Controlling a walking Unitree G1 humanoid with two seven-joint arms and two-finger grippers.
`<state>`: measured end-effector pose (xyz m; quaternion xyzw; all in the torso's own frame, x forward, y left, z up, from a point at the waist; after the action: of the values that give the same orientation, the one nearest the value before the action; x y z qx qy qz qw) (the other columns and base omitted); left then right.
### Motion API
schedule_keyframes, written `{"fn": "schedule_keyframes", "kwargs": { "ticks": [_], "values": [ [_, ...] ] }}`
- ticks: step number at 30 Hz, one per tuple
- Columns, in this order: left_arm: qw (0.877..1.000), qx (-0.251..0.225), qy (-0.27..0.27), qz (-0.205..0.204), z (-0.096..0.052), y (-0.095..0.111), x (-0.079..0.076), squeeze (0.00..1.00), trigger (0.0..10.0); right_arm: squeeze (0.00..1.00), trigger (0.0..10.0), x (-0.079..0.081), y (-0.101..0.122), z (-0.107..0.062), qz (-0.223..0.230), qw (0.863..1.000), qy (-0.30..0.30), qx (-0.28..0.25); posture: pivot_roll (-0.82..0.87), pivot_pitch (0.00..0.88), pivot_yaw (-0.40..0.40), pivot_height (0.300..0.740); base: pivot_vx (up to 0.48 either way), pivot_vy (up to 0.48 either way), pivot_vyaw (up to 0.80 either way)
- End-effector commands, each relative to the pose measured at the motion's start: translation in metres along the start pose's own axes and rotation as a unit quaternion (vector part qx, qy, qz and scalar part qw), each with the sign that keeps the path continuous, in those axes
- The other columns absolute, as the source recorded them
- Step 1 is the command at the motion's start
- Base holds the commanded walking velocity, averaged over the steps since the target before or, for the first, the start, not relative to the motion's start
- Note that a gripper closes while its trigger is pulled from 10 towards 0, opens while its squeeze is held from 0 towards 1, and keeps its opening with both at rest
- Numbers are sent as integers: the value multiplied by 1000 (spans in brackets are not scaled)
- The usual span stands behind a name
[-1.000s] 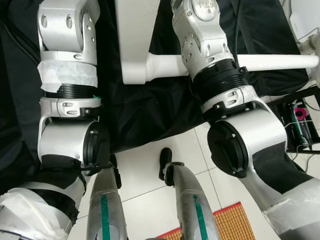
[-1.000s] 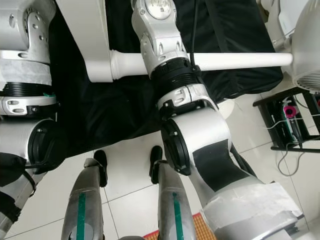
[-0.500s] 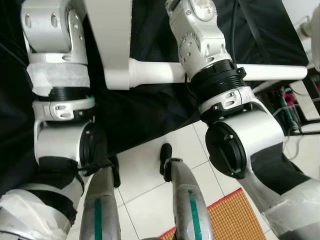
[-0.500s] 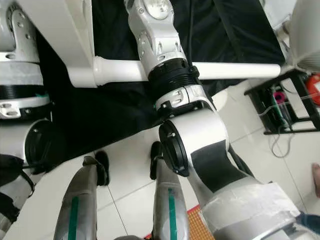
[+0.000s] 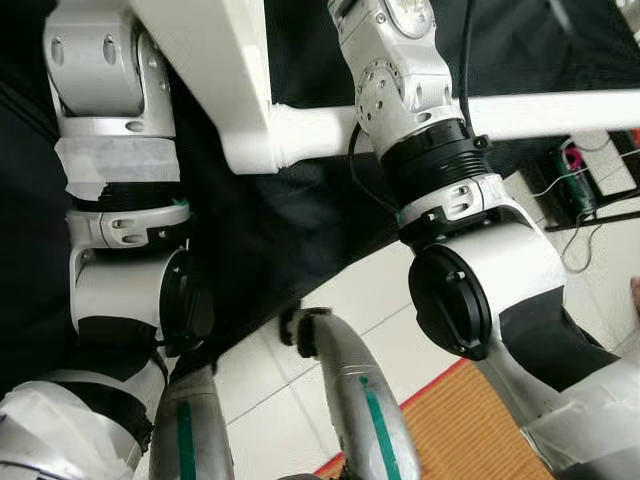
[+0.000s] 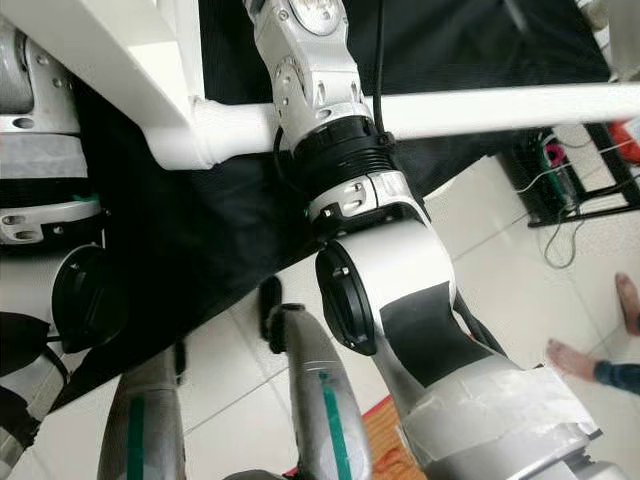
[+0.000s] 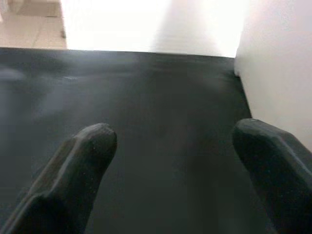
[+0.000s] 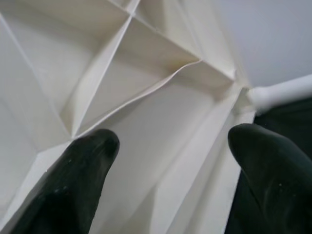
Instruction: Building children table
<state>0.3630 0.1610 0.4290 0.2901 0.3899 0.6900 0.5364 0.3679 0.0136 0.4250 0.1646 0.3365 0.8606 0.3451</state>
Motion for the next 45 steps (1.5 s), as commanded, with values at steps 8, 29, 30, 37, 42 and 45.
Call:
{"fn": "schedule_keyframes", "kwargs": {
  "ticks": [8,29,30,37,42,45],
  "values": [
    [998,-27,-62,-17,-10,15,-30,0,10000,0,10000,33,-10,2,-5,997,78,20,90,459,-152,740,0,0,0],
    [988,-43,-147,15,-23,18,-53,0,10000,0,10000,24,0,-15,73,992,98,-24,141,470,-105,740,0,0,0],
    [986,-42,-163,14,-26,17,-57,0,10000,0,10000,22,2,-19,84,991,101,-28,141,470,-105,740,0,0,0],
    [978,-25,-205,30,-40,5,-65,0,10000,0,10000,6,3,-34,88,991,94,-25,167,471,-66,740,0,-53,0],
    [977,-20,-208,34,-42,2,-67,0,10000,0,10000,-7,4,-41,78,994,80,-20,163,472,-54,740,0,-265,0],
    [977,-16,-210,38,-42,-1,-68,0,10000,0,10000,-13,4,-43,68,995,65,-19,166,468,-45,740,0,0,0]
  ]
}}
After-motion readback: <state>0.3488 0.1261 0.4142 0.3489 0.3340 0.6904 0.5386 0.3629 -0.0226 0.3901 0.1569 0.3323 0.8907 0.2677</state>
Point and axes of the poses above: a point about 5 cm out from each wrist's last joint towards the gripper, its own z axis pointing out of the wrist towards the gripper, its own y axis along the axis of the wrist's last joint, x = y × z, the point moved 2 cm from there along z, pointing out of the wrist towards the gripper, and after that the axes turned 6 degrees about z, right-handed, at the moved point
